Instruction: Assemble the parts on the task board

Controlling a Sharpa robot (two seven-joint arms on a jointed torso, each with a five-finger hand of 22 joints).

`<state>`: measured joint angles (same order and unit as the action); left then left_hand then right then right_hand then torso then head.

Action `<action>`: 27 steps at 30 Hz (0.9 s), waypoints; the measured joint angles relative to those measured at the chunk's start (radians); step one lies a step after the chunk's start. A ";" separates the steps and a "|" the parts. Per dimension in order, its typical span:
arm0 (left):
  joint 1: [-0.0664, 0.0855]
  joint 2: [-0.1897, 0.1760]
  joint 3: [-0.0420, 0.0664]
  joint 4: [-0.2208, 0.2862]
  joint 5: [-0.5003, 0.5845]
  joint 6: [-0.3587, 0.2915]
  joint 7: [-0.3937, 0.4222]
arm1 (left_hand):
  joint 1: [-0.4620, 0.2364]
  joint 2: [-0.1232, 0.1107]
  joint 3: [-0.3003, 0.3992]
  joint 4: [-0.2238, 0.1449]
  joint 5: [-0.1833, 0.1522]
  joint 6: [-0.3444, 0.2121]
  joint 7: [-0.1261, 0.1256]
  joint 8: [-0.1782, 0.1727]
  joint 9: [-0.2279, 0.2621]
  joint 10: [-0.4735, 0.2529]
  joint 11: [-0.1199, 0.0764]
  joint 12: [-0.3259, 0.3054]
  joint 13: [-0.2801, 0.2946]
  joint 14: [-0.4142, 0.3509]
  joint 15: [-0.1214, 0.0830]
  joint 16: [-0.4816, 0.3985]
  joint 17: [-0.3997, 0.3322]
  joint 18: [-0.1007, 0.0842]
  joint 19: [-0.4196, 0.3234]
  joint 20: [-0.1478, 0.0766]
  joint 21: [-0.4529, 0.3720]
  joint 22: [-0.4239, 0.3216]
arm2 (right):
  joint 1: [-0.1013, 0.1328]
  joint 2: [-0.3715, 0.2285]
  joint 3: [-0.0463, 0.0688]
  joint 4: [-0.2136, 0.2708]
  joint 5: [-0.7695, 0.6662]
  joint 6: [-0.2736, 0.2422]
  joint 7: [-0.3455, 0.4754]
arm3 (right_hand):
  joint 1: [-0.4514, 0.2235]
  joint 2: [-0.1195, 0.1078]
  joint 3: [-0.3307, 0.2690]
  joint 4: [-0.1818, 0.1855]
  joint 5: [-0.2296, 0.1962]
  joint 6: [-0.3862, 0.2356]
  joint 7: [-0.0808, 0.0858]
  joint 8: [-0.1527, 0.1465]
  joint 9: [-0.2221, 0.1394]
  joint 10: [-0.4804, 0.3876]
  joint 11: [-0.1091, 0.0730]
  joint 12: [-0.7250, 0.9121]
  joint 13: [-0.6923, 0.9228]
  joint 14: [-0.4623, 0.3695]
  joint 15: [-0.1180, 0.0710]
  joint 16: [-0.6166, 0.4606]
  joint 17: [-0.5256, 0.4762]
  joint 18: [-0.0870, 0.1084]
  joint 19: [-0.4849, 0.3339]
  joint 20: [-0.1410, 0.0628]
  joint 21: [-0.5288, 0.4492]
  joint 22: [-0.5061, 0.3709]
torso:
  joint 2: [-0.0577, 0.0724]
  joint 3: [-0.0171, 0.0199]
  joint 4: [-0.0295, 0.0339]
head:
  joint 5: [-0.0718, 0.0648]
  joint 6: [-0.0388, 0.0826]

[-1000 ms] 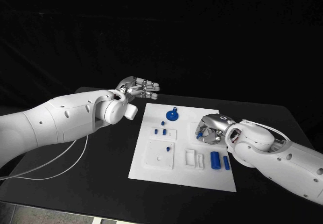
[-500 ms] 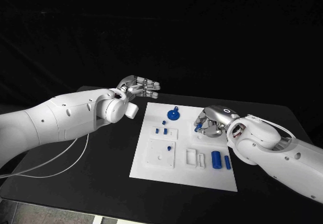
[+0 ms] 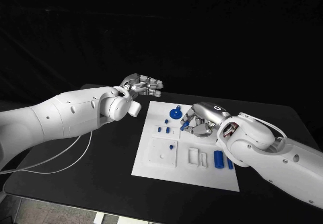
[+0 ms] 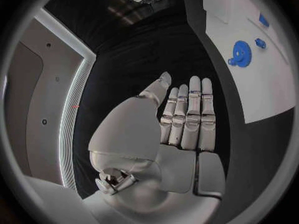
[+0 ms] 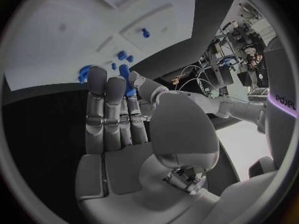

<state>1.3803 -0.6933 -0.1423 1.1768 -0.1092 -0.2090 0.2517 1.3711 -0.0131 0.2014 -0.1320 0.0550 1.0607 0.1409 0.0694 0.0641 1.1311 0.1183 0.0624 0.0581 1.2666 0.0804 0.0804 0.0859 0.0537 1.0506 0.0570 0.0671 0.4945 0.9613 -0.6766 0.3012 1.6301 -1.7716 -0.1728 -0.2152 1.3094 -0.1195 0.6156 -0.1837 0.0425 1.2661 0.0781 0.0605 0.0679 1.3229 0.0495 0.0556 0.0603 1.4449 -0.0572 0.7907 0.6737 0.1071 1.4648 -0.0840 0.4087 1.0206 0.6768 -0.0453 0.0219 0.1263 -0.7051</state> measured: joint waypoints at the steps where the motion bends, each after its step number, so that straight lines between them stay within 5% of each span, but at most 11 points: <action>1: 0.000 0.001 0.000 -0.001 0.000 0.000 0.000 | 0.000 0.000 0.000 0.000 0.000 0.000 0.000 0.000 0.000 0.000 0.000 0.000 0.000 0.000 0.000 0.000 0.000 0.000 0.000 0.000 0.000 0.000 | 0.000 0.009 -0.010 0.004 0.000 0.000 0.001 | -0.001 0.001 0.000 0.000 0.000 0.000 0.000 0.000 0.000 0.000 0.000 0.000 0.000 0.000 0.000 0.000 0.000 0.000 0.000 0.000 0.000 0.002 | 0.000 0.0000 0.0002 | 0.002 0.000; 7: 0.000 0.008 0.000 -0.005 0.000 0.001 0.000 | 0.000 0.000 0.000 0.000 0.000 0.000 0.000 0.000 0.000 0.000 0.000 0.000 0.000 0.000 0.000 0.000 0.000 0.000 0.000 0.000 0.000 0.000 | -0.001 0.058 -0.062 0.018 -0.012 0.001 0.007 | -0.005 0.005 0.003 -0.003 0.000 0.000 0.000 -0.002 0.001 0.000 0.000 -0.002 0.000 0.000 0.000 0.000 0.000 0.000 0.000 0.000 0.000 0.002 | 0.000 0.0000 0.0014 | 0.015 -0.002; 14: 0.000 0.016 0.000 -0.009 0.000 0.003 0.000 | 0.000 0.000 -0.003 -0.003 0.000 0.000 0.000 0.000 0.000 0.000 0.000 0.000 0.000 0.000 0.000 0.000 0.000 0.000 0.000 0.000 0.004 0.000 | -0.001 0.097 -0.107 0.018 -0.028 0.003 0.017 | -0.005 0.005 0.001 -0.008 0.000 -0.001 0.001 -0.003 0.001 0.000 0.000 0.001 0.000 0.000 0.000 -0.001 -0.001 0.000 0.000 0.000 0.000 0.004 | 0.000 -0.0006 0.0014 | 0.024 -0.003; 27: 0.000 0.023 0.000 -0.012 0.000 0.007 -0.001 | 0.000 0.000 -0.003 -0.003 0.000 0.000 0.000 0.000 0.000 0.000 0.000 0.000 0.000 0.000 0.000 0.000 0.000 0.000 0.000 0.000 0.004 0.000 | -0.001 0.130 -0.166 -0.010 -0.053 0.012 0.026 | -0.012 0.009 0.004 -0.013 0.004 -0.002 0.001 -0.001 0.000 -0.002 -0.002 0.002 0.001 0.000 0.000 -0.001 -0.002 0.000 0.000 0.000 0.000 0.007 | 0.000 0.0000 0.0003 | 0.029 -0.006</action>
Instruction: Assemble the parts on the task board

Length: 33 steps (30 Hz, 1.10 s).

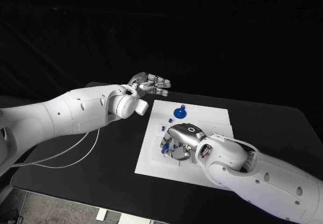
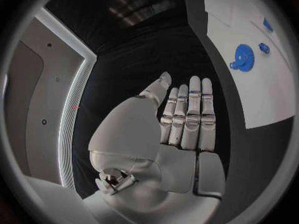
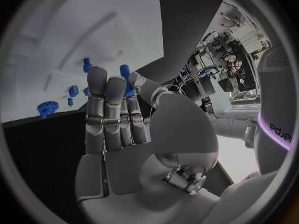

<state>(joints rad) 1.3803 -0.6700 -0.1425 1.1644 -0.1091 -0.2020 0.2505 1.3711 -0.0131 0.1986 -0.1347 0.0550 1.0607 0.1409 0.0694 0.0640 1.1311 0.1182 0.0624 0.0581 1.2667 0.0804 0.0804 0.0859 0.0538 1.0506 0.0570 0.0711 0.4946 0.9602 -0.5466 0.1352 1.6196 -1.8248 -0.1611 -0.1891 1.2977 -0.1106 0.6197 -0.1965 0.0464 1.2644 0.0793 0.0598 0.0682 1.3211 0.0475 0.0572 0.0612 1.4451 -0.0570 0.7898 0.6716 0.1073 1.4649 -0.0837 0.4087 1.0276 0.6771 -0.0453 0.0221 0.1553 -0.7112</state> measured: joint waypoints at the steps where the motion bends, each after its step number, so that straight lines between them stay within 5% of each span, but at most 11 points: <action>1: 0.000 0.001 0.000 0.000 0.000 0.001 0.000 | 0.000 0.000 0.000 0.000 0.000 0.000 0.000 0.000 0.000 0.000 0.000 0.000 0.000 0.000 0.000 0.000 0.000 0.000 0.000 0.000 0.000 0.000 | 0.000 0.001 -0.003 -0.003 -0.001 0.001 0.000 | 0.000 0.000 0.003 -0.003 0.000 0.000 0.000 0.001 0.000 0.000 0.000 0.000 0.000 0.000 0.000 0.000 -0.001 0.000 0.000 0.000 0.000 0.002 | 0.000 0.0000 0.0000 | -0.001 0.000; 20: 0.000 0.002 0.000 -0.003 0.000 0.008 -0.005 | 0.000 0.000 0.000 0.000 0.000 0.000 0.000 0.000 0.000 0.000 0.000 0.000 0.000 0.000 0.000 0.000 0.000 0.000 0.000 0.000 0.000 0.000 | 0.000 0.008 -0.027 -0.026 -0.019 0.019 0.002 | -0.001 0.001 0.004 -0.009 0.000 0.004 0.000 0.001 0.001 0.000 0.000 -0.001 0.000 0.000 0.000 0.000 -0.003 0.000 0.000 0.000 -0.004 0.005 | 0.000 0.0006 0.0000 | -0.006 0.001; 33: 0.000 0.002 0.000 -0.003 0.000 0.010 -0.007 | 0.000 0.000 0.000 0.000 0.000 0.000 0.000 0.000 0.000 0.000 0.000 0.000 0.000 0.000 0.000 0.000 0.000 0.000 0.000 0.000 0.000 0.000 | 0.000 0.011 -0.032 -0.038 -0.057 0.018 -0.001 | -0.001 0.001 0.007 -0.015 -0.001 0.003 0.000 0.000 0.001 0.002 0.002 -0.003 0.000 0.000 0.000 0.000 -0.003 0.000 0.002 0.002 -0.004 0.009 | 0.000 0.0006 0.0000 | -0.005 -0.002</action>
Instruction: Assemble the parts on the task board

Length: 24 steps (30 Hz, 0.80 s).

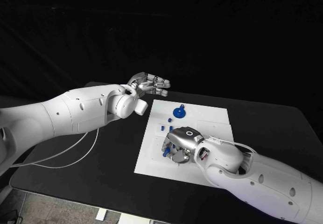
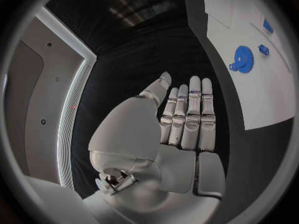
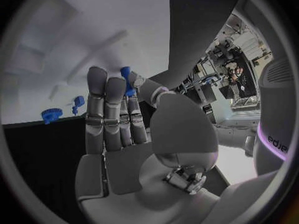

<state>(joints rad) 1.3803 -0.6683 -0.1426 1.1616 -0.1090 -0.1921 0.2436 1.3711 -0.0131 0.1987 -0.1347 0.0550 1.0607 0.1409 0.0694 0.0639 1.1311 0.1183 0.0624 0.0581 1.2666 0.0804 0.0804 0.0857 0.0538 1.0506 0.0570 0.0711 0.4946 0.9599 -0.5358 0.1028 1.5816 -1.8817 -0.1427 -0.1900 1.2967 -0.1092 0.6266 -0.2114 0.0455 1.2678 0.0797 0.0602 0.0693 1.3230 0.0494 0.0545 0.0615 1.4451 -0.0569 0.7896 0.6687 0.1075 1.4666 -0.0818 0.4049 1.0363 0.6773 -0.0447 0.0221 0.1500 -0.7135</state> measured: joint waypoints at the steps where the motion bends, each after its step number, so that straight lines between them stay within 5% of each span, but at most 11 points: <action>1: 0.000 0.000 0.000 0.000 0.000 0.000 0.000 | 0.000 0.000 0.000 0.000 0.000 0.000 0.000 0.000 0.000 0.000 0.000 0.000 0.000 0.000 0.000 0.000 0.000 0.000 0.000 0.000 0.000 0.000 | 0.000 0.000 0.000 0.000 -0.004 0.000 0.000 | 0.000 0.000 0.000 0.000 0.000 0.000 0.000 -0.001 0.000 0.000 0.000 0.002 0.000 0.000 0.000 0.000 -0.001 0.000 0.000 0.000 0.000 0.001 | 0.000 0.0001 0.0001 | 0.000 0.000; 18: 0.000 0.000 0.000 -0.001 0.000 0.003 -0.002 | 0.000 0.000 0.000 0.000 0.000 -0.004 -0.004 0.000 0.000 -0.004 0.004 0.000 0.000 -0.004 0.004 0.000 -0.001 0.000 0.000 0.000 0.000 -0.003 | -0.001 0.012 -0.006 -0.007 -0.028 0.002 -0.001 | 0.000 0.000 0.007 0.000 0.014 0.000 0.000 -0.002 0.000 0.000 0.000 0.003 0.003 0.000 0.000 -0.001 -0.004 0.000 0.000 0.000 -0.004 0.005 | 0.000 -0.0012 0.0000 | -0.002 -0.003; 24: 0.000 0.002 0.000 -0.001 0.000 0.004 -0.003 | 0.000 0.000 0.000 0.000 0.000 -0.004 -0.004 0.000 0.000 -0.004 0.004 0.000 0.000 -0.004 0.004 0.000 0.000 0.000 0.000 0.000 0.000 -0.003 | 0.003 0.027 -0.013 -0.015 -0.028 0.003 -0.002 | -0.020 0.004 -0.058 0.030 0.028 -0.003 0.000 -0.002 0.000 0.000 -0.013 0.011 0.005 0.002 0.002 0.001 -0.010 0.000 0.004 0.003 -0.015 0.002 | 0.000 -0.0011 0.0003 | -0.005 -0.003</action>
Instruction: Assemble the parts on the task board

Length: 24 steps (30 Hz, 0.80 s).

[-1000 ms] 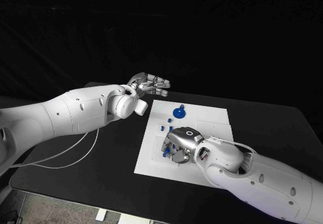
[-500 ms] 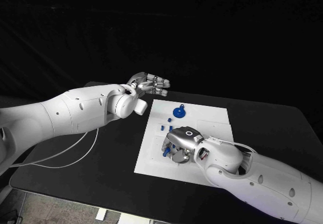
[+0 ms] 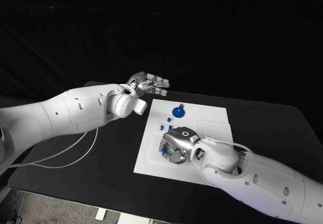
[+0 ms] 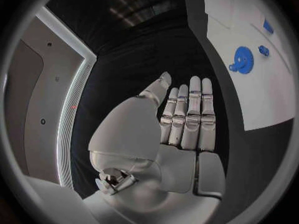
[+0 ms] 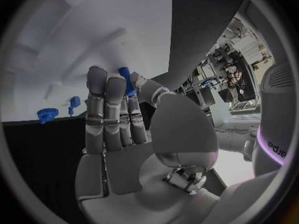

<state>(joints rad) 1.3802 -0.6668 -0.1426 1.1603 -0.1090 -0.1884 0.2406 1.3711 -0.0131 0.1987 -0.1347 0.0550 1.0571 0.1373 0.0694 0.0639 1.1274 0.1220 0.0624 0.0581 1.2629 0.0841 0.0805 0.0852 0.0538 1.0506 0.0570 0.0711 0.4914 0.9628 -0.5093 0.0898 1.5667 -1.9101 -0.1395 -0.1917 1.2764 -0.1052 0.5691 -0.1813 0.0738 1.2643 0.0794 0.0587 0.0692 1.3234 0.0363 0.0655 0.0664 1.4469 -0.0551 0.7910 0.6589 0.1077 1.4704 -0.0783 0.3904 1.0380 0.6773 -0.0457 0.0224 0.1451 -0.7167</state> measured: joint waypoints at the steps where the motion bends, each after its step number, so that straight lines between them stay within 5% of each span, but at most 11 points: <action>1: 0.000 0.000 0.000 0.000 0.000 0.000 0.000 | 0.000 0.000 0.000 0.000 0.000 0.000 0.000 0.000 0.000 0.000 0.000 0.000 0.000 0.000 0.000 0.000 0.000 0.000 0.000 0.000 0.000 0.000 | 0.001 0.003 -0.001 -0.002 0.000 0.002 -0.001 | -0.003 0.003 -0.013 0.004 0.000 0.000 0.000 0.000 0.000 -0.003 -0.003 -0.001 -0.001 0.000 0.000 0.000 -0.001 0.000 0.000 0.000 -0.005 -0.002 | 0.000 0.0000 0.0003 | 0.000 0.000; 8: 0.000 0.001 0.000 -0.001 0.000 0.004 -0.003 | 0.000 0.000 0.000 0.000 0.000 0.000 0.000 0.000 0.000 0.000 0.000 0.000 0.000 0.000 0.000 0.000 0.000 0.000 0.000 0.000 0.000 -0.004 | 0.004 0.012 -0.006 -0.015 0.007 0.010 -0.008 | -0.028 0.014 -0.083 0.034 -0.020 -0.046 0.003 0.008 0.000 -0.038 0.003 -0.004 -0.008 0.000 0.000 0.004 -0.005 0.008 0.000 0.000 -0.017 -0.015 | 0.000 0.0001 0.0003 | -0.001 0.001; 16: 0.000 0.001 0.000 -0.002 0.000 0.009 -0.007 | 0.000 0.000 0.000 0.000 0.000 -0.003 0.003 0.000 0.000 0.000 0.000 0.000 0.000 0.000 0.000 0.000 0.000 0.000 0.000 0.000 0.000 -0.006 | -0.001 0.012 -0.012 -0.021 0.023 0.018 -0.012 | -0.041 -0.043 -0.106 0.054 -0.020 -0.150 0.032 0.005 -0.005 -0.143 0.037 -0.004 -0.006 -0.006 0.027 0.007 -0.011 0.032 -0.004 0.025 -0.020 -0.027 | 0.000 0.0005 -0.0003 | -0.001 0.000; 20: 0.000 0.001 0.000 -0.002 0.000 0.012 -0.008 | 0.000 0.000 0.000 0.000 0.000 -0.003 0.003 0.000 0.000 0.000 0.000 0.000 0.000 0.000 0.000 0.000 0.000 0.000 0.000 0.000 0.000 -0.006 | -0.001 0.009 -0.012 -0.020 0.032 0.018 -0.013 | -0.013 -0.059 -0.219 0.073 -0.003 -0.183 0.047 0.005 -0.005 -0.205 0.055 -0.003 -0.007 -0.016 0.037 0.007 -0.027 0.033 -0.006 0.034 -0.041 -0.044 | 0.000 0.0011 -0.0003 | -0.004 -0.001; 24: 0.000 0.000 0.000 -0.002 0.000 0.013 -0.009 | 0.000 0.000 0.000 0.000 0.000 -0.003 0.003 0.000 0.000 0.000 0.000 0.000 0.000 0.000 0.000 0.000 0.000 0.000 0.000 0.000 0.000 -0.006 | -0.001 0.004 -0.012 -0.019 0.040 0.015 -0.013 | 0.029 -0.073 -0.316 0.117 0.001 -0.205 0.037 0.005 -0.005 -0.269 0.066 -0.004 -0.009 -0.026 0.047 0.007 -0.041 0.045 -0.006 0.041 -0.062 -0.062 | 0.000 0.0017 -0.0003 | -0.006 -0.002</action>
<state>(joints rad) 1.3802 -0.6665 -0.1431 1.1580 -0.1090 -0.1749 0.2314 1.3711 -0.0131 0.1987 -0.1347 0.0550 1.0537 0.1407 0.0694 0.0638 1.1274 0.1219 0.0624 0.0581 1.2629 0.0841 0.0804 0.0853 0.0538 1.0506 0.0570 0.0711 0.4858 0.9616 -0.5050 0.0774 1.5474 -1.8700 -0.1243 -0.2047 1.3051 -0.1782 0.2527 -0.0640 0.0746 1.0598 0.1165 0.0638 0.0641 1.0541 0.1023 0.0617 0.0577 1.4214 -0.0083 0.7976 0.6181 0.1531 1.4648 -0.0368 0.3280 0.9765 0.6772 -0.0440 0.0221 0.1395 -0.7183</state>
